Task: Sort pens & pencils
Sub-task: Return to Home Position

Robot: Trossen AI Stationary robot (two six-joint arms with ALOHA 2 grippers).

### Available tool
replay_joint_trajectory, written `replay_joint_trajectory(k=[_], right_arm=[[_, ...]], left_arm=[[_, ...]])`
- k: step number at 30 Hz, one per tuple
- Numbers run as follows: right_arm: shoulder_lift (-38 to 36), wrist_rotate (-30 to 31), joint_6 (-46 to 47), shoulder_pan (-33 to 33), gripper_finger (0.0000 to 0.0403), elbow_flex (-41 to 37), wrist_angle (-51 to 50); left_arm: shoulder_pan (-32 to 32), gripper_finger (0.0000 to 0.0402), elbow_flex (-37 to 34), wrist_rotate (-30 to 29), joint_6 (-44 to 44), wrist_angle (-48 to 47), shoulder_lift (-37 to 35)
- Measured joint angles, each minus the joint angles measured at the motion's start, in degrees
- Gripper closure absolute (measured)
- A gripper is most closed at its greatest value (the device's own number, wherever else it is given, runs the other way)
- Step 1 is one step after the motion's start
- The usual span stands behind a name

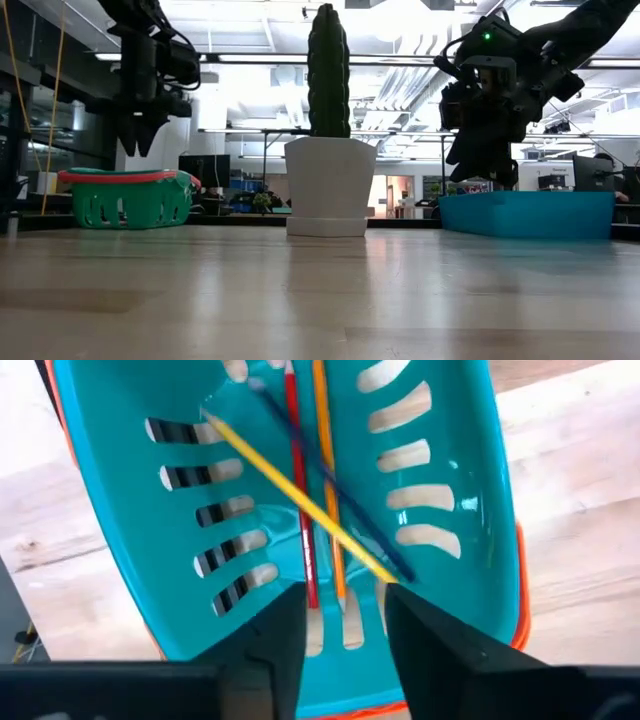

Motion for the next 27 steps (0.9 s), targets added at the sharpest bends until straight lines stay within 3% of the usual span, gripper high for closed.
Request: replay_joint_trajectory(k=[5,10,17,27], right_arm=[[0.01,0.00,-0.03,0.02,0.0279,0.00,0.45],[-0.82,-4.12,0.88,0.00,0.0279,0.95,6.60],[-7.21,-8.08,-3.44,-0.75,0.0279,10.74,4.92],[-22.14,-6.01,-3.49,-3.58,0.0279,19.23,1.46]], left_arm=[[0.00,0.0252,0.00,1.36,1.78,0.77,0.00],[-0.97,0.0249,0.00,9.31,7.10,0.89,-1.50],[-12.33,0.0258,0.00,8.13,11.06,6.88,-12.20],[-27.78,0.0259,0.00,7.96,10.21,31.31,-28.58]])
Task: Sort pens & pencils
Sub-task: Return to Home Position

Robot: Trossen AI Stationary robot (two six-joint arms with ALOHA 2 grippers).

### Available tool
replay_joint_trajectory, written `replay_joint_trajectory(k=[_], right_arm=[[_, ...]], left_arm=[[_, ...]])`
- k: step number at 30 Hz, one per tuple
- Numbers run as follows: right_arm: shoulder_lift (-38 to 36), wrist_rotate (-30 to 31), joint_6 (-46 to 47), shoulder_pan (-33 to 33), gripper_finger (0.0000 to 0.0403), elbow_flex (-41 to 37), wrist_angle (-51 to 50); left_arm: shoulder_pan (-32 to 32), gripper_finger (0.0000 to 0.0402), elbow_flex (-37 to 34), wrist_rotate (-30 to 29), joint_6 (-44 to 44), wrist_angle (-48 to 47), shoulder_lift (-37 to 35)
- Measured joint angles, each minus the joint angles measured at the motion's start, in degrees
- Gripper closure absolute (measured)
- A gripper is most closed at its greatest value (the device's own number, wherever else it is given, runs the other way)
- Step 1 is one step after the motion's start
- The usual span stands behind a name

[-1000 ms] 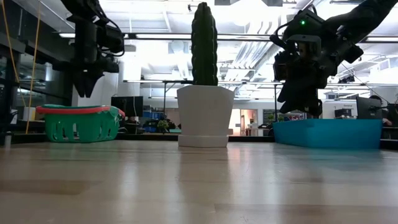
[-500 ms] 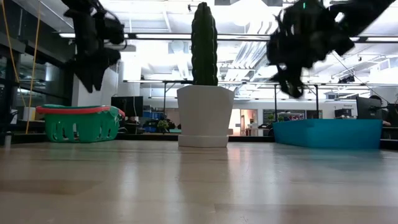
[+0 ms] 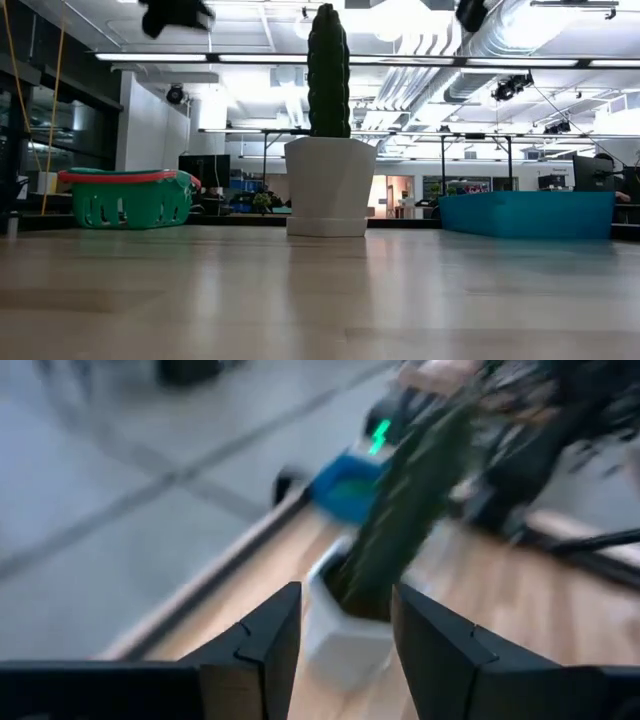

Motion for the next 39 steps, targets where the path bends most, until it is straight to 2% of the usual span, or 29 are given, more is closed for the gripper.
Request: replay_joint_trajectory(k=[7,10,14,22,27,30,34,39], right_arm=[[-6.19,6.01,4.18,-0.99,0.0279,0.03,-10.69],[-7.30,7.45,6.16,-0.99,0.0279,0.03,-14.53],[-7.61,8.39,8.61,-0.99,0.0279,0.03,-16.02],[-7.49,10.26,10.20,-0.98,0.0279,0.03,-16.85],[-7.47,12.61,10.79,-0.97,0.0279,0.03,-19.14],[-7.47,12.64,11.45,-0.97,0.0279,0.03,-19.88],[-7.47,12.65,12.31,-0.97,0.0279,0.01,-20.43],[-7.43,12.95,12.47,-0.97,0.0279,0.01,-21.21]], left_arm=[[-10.14,0.0259,-0.03,0.01,9.21,12.87,-3.69],[-13.95,0.0259,-2.41,1.78,14.25,25.03,-3.94],[-17.90,0.0259,-9.08,5.10,18.05,43.67,-4.10],[-22.03,0.0259,-25.82,8.14,18.04,64.72,-8.76],[-23.38,0.0259,-36.99,6.64,18.00,81.54,-13.91],[-23.26,0.0259,-40.81,5.70,17.59,85.55,-15.73],[-23.26,0.0259,-42.29,5.90,17.59,86.16,-15.94],[-23.28,0.0259,-43.63,11.86,17.85,88.95,-15.96]])
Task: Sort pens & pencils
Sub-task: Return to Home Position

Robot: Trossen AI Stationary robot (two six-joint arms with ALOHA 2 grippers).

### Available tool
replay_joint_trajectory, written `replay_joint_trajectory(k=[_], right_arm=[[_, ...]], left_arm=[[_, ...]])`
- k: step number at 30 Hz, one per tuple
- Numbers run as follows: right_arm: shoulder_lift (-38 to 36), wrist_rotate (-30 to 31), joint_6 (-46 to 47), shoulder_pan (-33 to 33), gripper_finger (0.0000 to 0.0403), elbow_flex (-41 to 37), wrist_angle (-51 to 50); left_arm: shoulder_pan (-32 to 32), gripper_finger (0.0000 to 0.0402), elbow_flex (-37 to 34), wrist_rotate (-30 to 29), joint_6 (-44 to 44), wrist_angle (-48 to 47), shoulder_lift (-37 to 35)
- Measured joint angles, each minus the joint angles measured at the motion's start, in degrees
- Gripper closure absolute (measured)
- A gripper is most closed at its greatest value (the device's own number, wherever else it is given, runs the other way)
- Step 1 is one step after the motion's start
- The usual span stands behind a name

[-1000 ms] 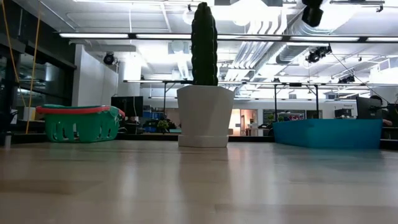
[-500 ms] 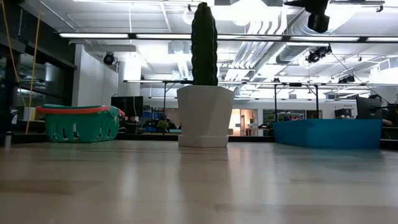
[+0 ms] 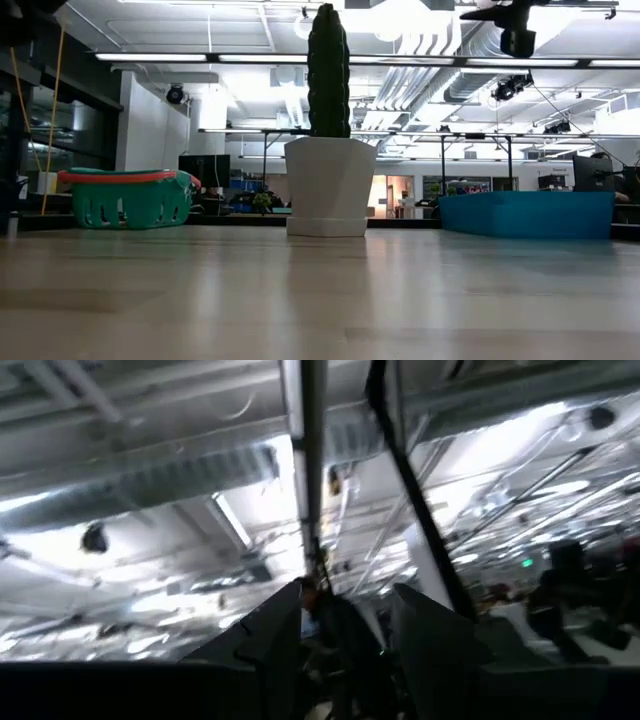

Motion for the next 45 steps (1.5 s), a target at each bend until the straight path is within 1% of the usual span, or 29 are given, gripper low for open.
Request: replay_joint_trajectory(k=[2,7,10,14,19,29,35,39,42,45], right_arm=[[0.00,-0.02,0.02,0.00,0.0279,0.00,-0.60],[0.00,-0.02,0.02,0.00,0.0279,0.00,-1.87],[0.00,-0.04,0.02,0.00,0.0279,-0.02,-2.81],[0.00,-0.02,0.19,0.00,0.0279,-0.02,-4.00],[0.00,0.15,0.42,0.00,0.0279,-0.02,-4.20],[0.02,1.59,-0.55,-0.02,0.0279,-0.06,-6.88],[0.02,1.60,-1.07,-0.02,0.0279,-0.07,-8.19],[0.02,1.60,-1.09,-0.02,0.0279,-0.07,-8.18],[0.02,1.60,-1.07,0.00,0.0279,-0.07,-8.22],[0.02,1.85,-0.72,0.00,0.0279,-0.07,-8.35]], left_arm=[[0.00,0.0259,-1.25,1.39,0.24,2.26,0.00],[0.00,0.0259,-5.78,1.29,0.11,7.61,-0.28],[-0.07,0.0259,-8.09,1.24,-0.70,8.85,-0.74],[-0.40,0.0259,-9.38,2.02,-1.66,9.46,-0.76],[-4.79,0.0259,-10.35,1.76,1.40,9.63,-0.78],[-16.90,0.0259,-13.92,-7.56,10.74,11.27,-1.28],[-20.51,0.0259,-16.58,-8.69,14.23,11.44,-3.66],[-21.46,0.0259,-16.78,-8.70,15.54,6.41,-5.83],[-21.33,0.0259,-16.76,-9.05,15.13,-0.11,-7.18],[-21.33,0.0259,-16.76,-12.81,13.45,-7.84,-8.17]])
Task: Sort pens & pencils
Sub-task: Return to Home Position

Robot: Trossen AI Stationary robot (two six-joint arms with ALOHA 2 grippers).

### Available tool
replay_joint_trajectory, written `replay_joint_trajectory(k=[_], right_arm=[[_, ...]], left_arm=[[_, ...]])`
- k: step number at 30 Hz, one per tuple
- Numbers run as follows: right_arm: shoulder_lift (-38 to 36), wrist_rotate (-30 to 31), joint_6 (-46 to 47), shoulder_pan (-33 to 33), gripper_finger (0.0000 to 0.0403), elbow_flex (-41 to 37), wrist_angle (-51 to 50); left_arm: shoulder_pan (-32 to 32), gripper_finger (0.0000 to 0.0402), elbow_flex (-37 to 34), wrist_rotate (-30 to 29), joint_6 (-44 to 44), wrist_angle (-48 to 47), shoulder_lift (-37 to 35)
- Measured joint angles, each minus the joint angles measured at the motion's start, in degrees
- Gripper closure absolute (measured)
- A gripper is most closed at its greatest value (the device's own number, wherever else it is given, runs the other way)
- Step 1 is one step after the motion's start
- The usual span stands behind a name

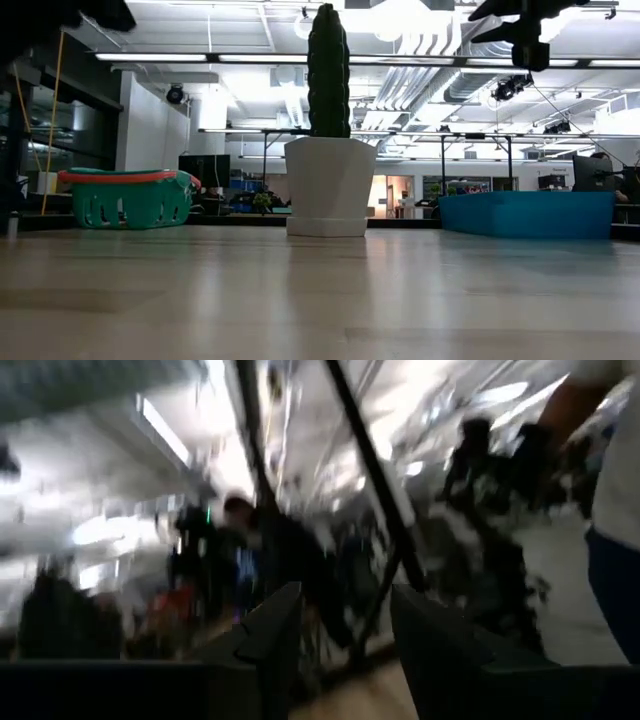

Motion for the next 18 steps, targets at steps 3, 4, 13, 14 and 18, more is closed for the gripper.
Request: replay_joint_trajectory(k=[3,4,13,14,18], right_arm=[[0.00,0.79,0.07,-0.02,0.0279,0.00,-0.78],[0.00,1.07,0.05,-0.02,0.0279,0.00,-1.12],[0.01,2.58,0.43,-0.02,0.0279,0.00,-3.00],[0.02,2.58,0.51,0.00,0.0279,0.00,-3.10],[0.02,2.76,0.53,-0.01,0.0279,0.00,-3.29]], left_arm=[[0.02,0.0259,0.00,-3.65,-1.63,-6.77,-1.06],[0.01,0.0259,0.00,-4.11,-1.80,-7.95,-1.42],[0.03,0.0259,0.00,-10.64,1.58,-22.36,-11.76],[0.03,0.0259,0.00,-10.56,1.63,-23.77,-13.43],[0.00,0.0259,0.02,-8.55,3.30,-27.98,-19.76]])
